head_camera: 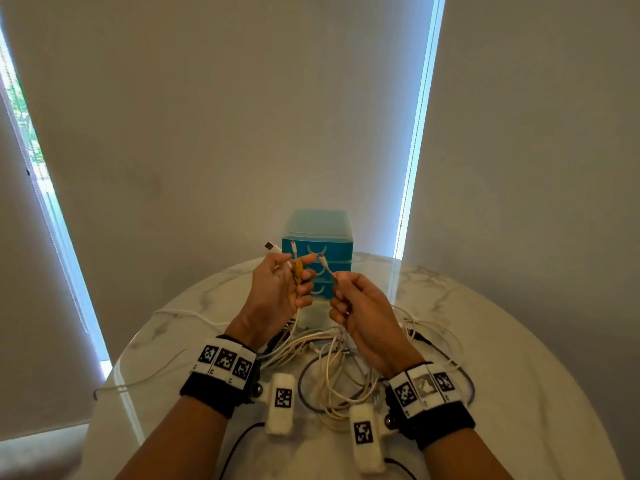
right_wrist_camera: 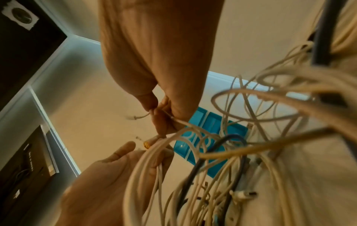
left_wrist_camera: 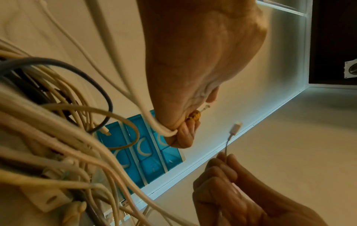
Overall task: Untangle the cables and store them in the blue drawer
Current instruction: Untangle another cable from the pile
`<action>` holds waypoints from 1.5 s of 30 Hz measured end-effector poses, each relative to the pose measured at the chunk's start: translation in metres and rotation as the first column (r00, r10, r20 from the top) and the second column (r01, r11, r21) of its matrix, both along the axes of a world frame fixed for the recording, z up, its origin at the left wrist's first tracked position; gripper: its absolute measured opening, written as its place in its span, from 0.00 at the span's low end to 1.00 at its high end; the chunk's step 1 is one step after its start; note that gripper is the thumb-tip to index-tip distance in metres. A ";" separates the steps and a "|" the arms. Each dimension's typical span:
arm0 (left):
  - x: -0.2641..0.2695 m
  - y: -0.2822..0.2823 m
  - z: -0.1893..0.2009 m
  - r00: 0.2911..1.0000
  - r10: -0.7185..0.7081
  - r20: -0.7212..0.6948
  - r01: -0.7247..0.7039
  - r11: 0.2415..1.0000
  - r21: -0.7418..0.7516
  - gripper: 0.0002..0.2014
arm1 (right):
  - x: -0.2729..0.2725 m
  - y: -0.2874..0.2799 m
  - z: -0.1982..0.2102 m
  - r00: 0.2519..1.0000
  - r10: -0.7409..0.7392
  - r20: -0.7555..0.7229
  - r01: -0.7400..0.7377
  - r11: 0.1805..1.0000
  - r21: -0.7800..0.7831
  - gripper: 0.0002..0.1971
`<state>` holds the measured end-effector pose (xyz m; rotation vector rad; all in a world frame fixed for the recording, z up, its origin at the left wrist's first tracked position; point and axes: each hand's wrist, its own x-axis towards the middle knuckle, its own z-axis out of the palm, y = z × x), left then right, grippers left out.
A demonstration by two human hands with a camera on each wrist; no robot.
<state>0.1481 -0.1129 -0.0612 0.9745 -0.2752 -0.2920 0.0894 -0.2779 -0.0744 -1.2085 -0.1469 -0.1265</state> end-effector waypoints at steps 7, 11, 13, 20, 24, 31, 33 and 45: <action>-0.002 -0.016 -0.007 0.994 0.006 0.109 -0.037 0.957 0.289 0.24 | 0.002 0.001 -0.007 0.991 -0.122 0.060 0.125 0.991 -0.048 0.08; -0.005 -0.017 -0.009 0.966 0.030 0.256 -0.157 0.856 0.493 0.20 | 0.002 -0.001 -0.006 0.992 -0.115 0.044 0.119 0.988 -0.095 0.08; -0.007 -0.014 -0.010 0.946 0.018 0.325 -0.198 0.825 0.530 0.18 | 0.004 -0.002 -0.006 0.995 -0.096 0.032 0.099 0.991 -0.090 0.12; -0.013 -0.019 -0.011 0.891 -0.047 0.451 -0.221 0.824 0.522 0.15 | 0.000 -0.001 -0.003 0.962 -0.240 0.132 0.269 0.922 -0.280 0.12; -0.014 -0.019 -0.013 0.879 -0.025 0.475 -0.245 0.832 0.498 0.16 | -0.001 0.001 -0.005 0.941 -0.269 0.206 0.318 0.910 -0.267 0.10; -0.013 -0.025 -0.017 0.841 0.034 0.540 -0.353 0.790 0.500 0.14 | 0.004 0.002 -0.013 0.930 -0.337 0.145 0.359 0.916 -0.178 0.13; -0.016 -0.027 -0.015 0.831 0.027 0.556 -0.384 0.751 0.537 0.16 | 0.005 0.002 -0.014 0.932 -0.327 0.160 0.352 0.921 -0.168 0.12; -0.019 -0.039 -0.016 0.910 -0.007 0.415 -0.265 0.759 0.595 0.27 | 0.020 0.006 -0.022 0.935 -0.350 0.049 0.353 0.921 -0.163 0.15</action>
